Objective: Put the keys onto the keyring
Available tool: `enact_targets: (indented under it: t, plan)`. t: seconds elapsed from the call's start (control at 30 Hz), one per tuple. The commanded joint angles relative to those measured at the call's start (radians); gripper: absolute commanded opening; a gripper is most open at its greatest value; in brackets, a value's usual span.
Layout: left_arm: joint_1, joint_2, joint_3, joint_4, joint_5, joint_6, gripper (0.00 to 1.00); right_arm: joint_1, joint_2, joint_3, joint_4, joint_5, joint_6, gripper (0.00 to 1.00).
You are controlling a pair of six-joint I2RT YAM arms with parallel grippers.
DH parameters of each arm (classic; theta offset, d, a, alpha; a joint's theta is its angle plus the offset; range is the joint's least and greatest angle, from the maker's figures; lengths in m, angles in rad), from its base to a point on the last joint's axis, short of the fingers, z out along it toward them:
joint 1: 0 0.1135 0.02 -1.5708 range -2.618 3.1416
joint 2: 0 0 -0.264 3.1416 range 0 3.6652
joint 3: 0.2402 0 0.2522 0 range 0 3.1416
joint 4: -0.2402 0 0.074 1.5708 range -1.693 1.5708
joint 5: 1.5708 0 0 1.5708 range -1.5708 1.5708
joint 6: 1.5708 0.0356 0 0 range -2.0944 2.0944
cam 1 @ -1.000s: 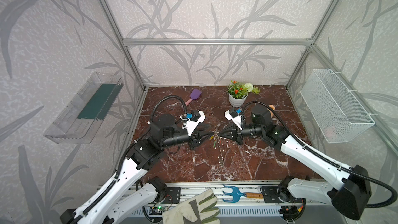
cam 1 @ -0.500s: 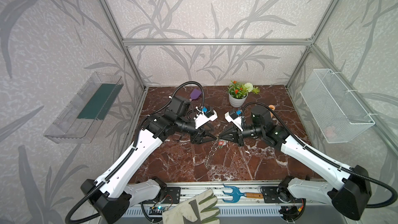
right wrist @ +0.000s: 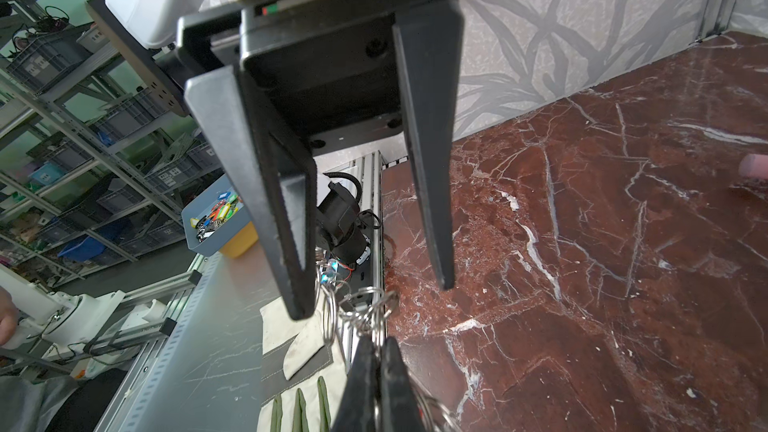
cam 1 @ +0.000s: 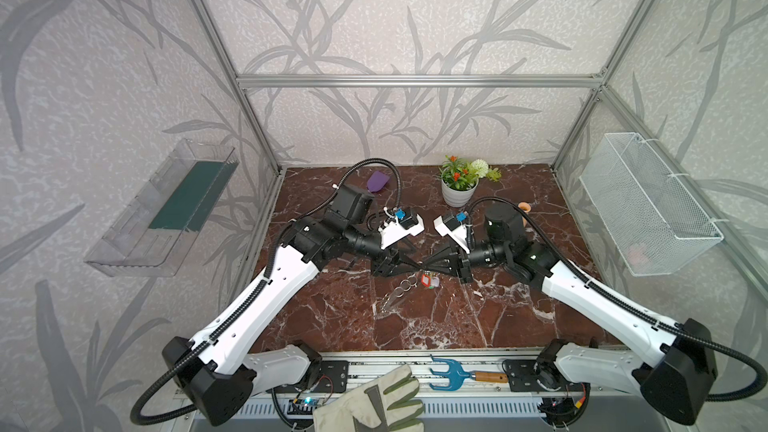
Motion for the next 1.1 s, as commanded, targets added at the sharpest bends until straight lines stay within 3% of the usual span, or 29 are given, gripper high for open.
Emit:
enact_targets:
  t: [0.0,0.27,0.57,1.07]
  plan:
    - [-0.009,0.026,0.041,0.0,0.009,0.054,0.45,0.006,-0.034,0.02,0.045,-0.034,0.01,0.0]
    - [-0.025,0.04,0.043,-0.046,-0.003,0.072,0.31,0.006,-0.035,0.022,0.045,-0.036,0.01,0.0]
    - [-0.023,-0.001,0.009,-0.054,-0.063,0.058,0.29,0.007,-0.038,0.017,0.045,-0.032,0.006,0.0]
    - [-0.025,0.034,0.021,-0.077,-0.006,0.057,0.16,0.006,-0.04,0.016,0.059,-0.03,0.012,0.0]
